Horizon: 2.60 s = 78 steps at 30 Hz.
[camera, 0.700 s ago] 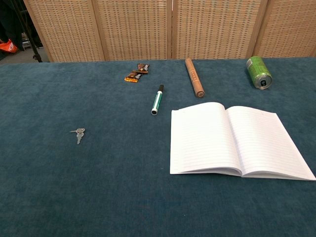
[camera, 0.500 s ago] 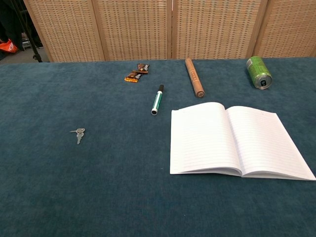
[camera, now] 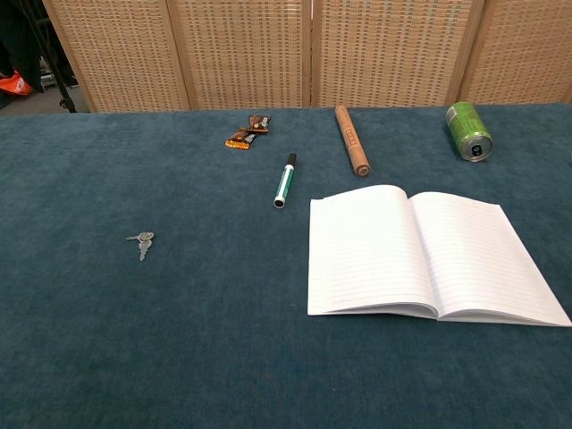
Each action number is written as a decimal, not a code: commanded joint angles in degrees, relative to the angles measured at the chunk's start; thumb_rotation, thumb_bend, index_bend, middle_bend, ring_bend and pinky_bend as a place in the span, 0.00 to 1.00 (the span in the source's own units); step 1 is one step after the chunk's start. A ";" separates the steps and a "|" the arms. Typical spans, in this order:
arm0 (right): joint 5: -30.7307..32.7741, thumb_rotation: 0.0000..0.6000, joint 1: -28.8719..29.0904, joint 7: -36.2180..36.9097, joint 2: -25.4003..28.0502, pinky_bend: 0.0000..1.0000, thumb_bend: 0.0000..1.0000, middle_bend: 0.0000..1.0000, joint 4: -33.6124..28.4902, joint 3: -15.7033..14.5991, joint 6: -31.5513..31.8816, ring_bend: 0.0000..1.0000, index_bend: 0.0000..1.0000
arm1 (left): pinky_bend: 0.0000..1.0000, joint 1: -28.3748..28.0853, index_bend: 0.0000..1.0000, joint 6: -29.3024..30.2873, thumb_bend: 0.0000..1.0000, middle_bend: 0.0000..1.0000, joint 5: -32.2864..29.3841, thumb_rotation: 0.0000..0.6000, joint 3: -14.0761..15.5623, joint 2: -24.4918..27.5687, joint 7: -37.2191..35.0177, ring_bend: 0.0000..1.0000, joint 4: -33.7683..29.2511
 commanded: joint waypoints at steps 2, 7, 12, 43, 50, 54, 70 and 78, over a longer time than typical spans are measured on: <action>-4.08 1.00 6.59 -4.04 -1.93 0.00 0.01 0.00 -1.61 -0.66 -7.82 0.00 0.00 | 0.00 0.30 0.00 0.43 0.00 0.00 0.06 1.00 -0.04 0.74 -0.94 0.00 -0.68; -3.21 1.00 10.24 -10.21 -6.58 0.00 0.05 0.00 -0.57 1.70 -11.09 0.00 0.00 | 0.00 0.41 0.00 0.05 0.00 0.00 -0.56 1.00 -0.15 1.48 -2.56 0.00 -0.71; 1.28 1.00 12.05 -14.88 -9.97 0.00 0.20 0.00 0.27 3.17 -14.79 0.00 0.00 | 0.00 0.28 0.00 -0.40 0.00 0.00 -0.62 1.00 -0.16 1.95 -3.47 0.00 -0.92; 14.78 1.00 18.13 -40.63 -27.58 0.00 0.34 0.00 2.10 2.49 -18.14 0.00 0.00 | 0.00 -0.22 0.00 -2.08 0.00 0.00 -1.50 1.00 -0.37 3.11 -4.98 0.00 -1.55; 16.11 1.00 18.71 -43.51 -29.59 0.00 0.34 0.00 3.53 2.27 -17.33 0.00 0.00 | 0.00 -0.21 0.00 -2.07 0.00 0.00 -1.39 1.00 -0.41 3.55 -6.44 0.00 -1.34; 16.35 1.00 19.11 -45.39 -30.42 0.00 0.34 0.00 5.17 2.17 -16.48 0.00 0.00 | 0.00 -0.12 0.00 -1.79 0.00 0.00 -1.20 1.00 -0.44 3.76 -7.17 0.00 -1.22; 17.50 1.00 19.55 -47.64 -31.94 0.00 0.34 0.00 6.65 1.13 -15.18 0.00 0.00 | 0.00 -0.09 0.00 -1.74 0.00 0.00 -0.96 1.00 -0.33 3.92 -7.38 0.00 -1.32; 16.97 1.00 19.76 -48.08 -33.93 0.00 0.34 0.00 8.64 0.95 -13.61 0.00 0.00 | 0.00 -0.06 0.00 -1.74 0.00 0.00 -0.90 1.00 -0.30 4.14 -7.81 0.00 -1.38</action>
